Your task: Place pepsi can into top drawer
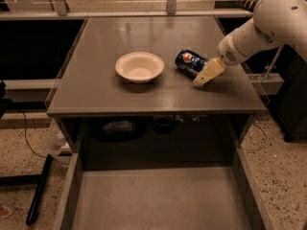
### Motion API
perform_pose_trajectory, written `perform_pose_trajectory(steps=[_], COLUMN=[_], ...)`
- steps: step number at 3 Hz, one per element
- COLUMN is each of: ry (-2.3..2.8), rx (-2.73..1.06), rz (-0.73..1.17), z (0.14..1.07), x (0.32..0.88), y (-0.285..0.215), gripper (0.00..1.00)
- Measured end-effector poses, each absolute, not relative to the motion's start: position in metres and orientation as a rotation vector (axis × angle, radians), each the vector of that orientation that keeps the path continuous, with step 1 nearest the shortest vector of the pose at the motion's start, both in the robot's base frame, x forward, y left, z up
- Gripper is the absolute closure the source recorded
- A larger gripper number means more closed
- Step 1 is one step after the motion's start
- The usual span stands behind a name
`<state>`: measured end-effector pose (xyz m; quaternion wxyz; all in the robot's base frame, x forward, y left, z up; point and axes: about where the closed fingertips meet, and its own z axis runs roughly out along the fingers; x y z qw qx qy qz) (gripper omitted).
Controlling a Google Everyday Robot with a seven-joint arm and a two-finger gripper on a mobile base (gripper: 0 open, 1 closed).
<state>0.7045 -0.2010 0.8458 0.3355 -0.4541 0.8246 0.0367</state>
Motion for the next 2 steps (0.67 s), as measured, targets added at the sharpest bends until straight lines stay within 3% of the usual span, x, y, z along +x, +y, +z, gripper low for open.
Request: perform_pose_trajectory(steps=[1,2], ry=[2.167,2.166], rx=[-1.17,-1.17], rz=[0.162,0.164], z=[0.842,0.8429], x=[0.7128,0.7134], y=[-0.1954,-0.1951], gripper=[0.0,0.18])
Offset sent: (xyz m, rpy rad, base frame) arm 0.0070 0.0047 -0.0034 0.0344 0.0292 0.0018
